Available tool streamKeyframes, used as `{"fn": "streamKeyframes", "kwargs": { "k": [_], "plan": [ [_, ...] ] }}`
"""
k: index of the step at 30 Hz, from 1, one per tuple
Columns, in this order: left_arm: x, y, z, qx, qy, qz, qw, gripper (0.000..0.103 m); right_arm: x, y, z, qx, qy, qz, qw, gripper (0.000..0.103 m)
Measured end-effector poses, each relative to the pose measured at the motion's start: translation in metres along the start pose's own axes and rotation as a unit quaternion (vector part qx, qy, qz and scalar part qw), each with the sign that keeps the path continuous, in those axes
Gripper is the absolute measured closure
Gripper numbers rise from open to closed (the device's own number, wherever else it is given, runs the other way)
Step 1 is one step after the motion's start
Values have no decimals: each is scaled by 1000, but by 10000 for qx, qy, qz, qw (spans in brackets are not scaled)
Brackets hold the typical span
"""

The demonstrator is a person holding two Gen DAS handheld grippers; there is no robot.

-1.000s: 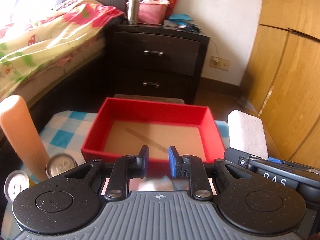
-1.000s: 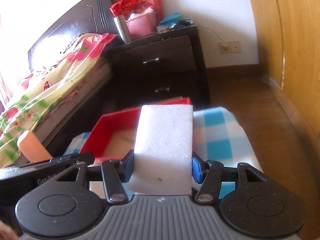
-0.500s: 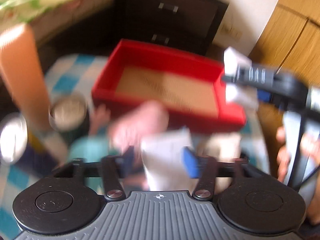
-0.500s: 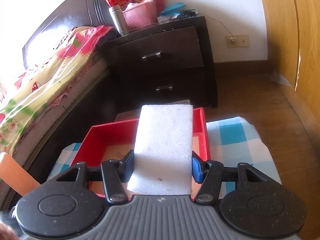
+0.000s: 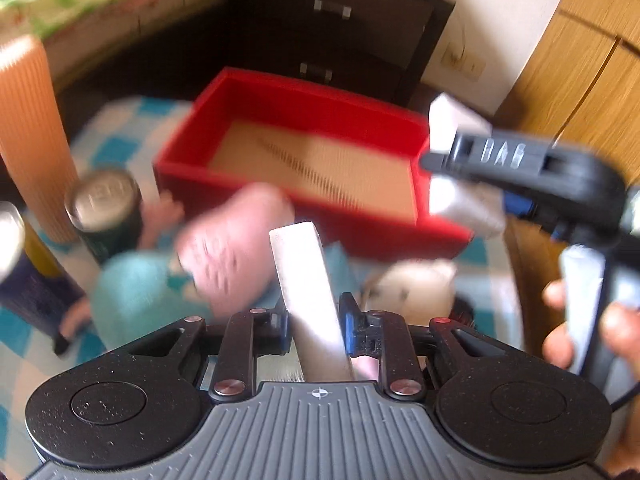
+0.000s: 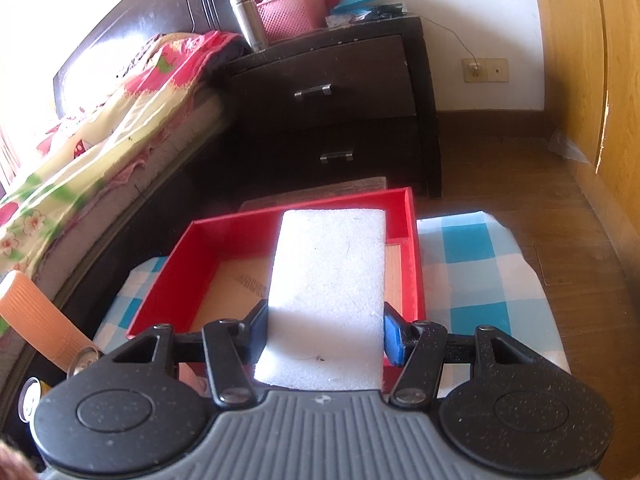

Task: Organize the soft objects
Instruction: 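Carry the foam block and foam pad in both grippers over the red box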

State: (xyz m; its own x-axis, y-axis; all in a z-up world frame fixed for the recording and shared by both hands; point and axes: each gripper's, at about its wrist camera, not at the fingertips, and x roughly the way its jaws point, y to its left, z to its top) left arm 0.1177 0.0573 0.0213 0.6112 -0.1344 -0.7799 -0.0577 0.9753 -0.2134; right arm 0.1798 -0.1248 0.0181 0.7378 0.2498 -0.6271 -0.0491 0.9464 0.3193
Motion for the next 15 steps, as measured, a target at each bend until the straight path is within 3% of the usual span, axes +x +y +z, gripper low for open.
{"fn": "streamKeyframes", "kwargs": {
  "k": [3, 7, 9, 15],
  "plan": [
    [-19, 1, 19, -63, -469, 50, 9989, 80, -5, -1, 6, 84, -110, 51, 9999, 69],
    [-13, 4, 51, -117, -893, 101, 9959, 79, -3, -2, 12, 216, -188, 47, 9996, 69],
    [-7, 6, 62, -172, -983, 72, 9950, 79, 3, 0, 15, 197, -174, 16, 9997, 69],
    [16, 2, 87, 73, -1302, 438, 9905, 79, 20, 1, 14, 231, -57, -50, 9997, 69]
  ]
}}
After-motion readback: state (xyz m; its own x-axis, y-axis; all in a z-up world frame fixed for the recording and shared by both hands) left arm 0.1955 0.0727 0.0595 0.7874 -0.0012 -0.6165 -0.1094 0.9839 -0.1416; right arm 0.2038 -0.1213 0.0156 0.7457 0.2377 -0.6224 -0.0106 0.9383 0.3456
